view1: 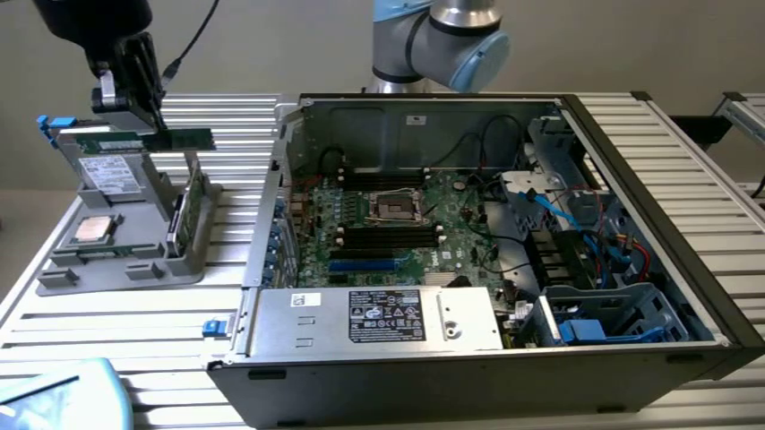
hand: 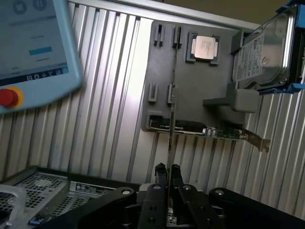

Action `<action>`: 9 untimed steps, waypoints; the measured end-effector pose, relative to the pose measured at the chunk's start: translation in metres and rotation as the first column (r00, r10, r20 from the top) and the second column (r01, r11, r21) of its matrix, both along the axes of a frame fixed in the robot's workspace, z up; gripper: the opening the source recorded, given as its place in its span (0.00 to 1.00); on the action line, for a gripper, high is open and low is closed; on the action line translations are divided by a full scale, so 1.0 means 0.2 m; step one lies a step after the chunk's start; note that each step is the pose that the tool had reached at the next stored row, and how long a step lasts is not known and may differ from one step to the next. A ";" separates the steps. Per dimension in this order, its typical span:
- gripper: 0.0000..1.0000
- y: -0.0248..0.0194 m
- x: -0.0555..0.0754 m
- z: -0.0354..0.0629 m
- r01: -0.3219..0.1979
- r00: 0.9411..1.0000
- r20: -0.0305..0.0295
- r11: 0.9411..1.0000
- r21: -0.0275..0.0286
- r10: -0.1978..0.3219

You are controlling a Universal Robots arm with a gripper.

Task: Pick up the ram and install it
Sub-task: 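Pick up the ram and move it above insertion slot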

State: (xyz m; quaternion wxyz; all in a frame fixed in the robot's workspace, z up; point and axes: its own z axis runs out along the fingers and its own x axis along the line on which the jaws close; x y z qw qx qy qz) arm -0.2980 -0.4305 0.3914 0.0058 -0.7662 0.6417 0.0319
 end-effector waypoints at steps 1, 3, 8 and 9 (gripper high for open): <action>0.14 -0.001 0.02 0.006 0.000 1.000 0.000 1.000 0.006 0.000; 0.14 -0.002 0.06 0.018 0.000 1.000 0.000 1.000 0.018 0.000; 0.14 -0.005 0.15 0.039 0.000 1.000 0.000 0.999 0.044 0.000; 0.14 -0.006 0.18 0.042 0.000 1.000 0.000 0.999 0.048 0.000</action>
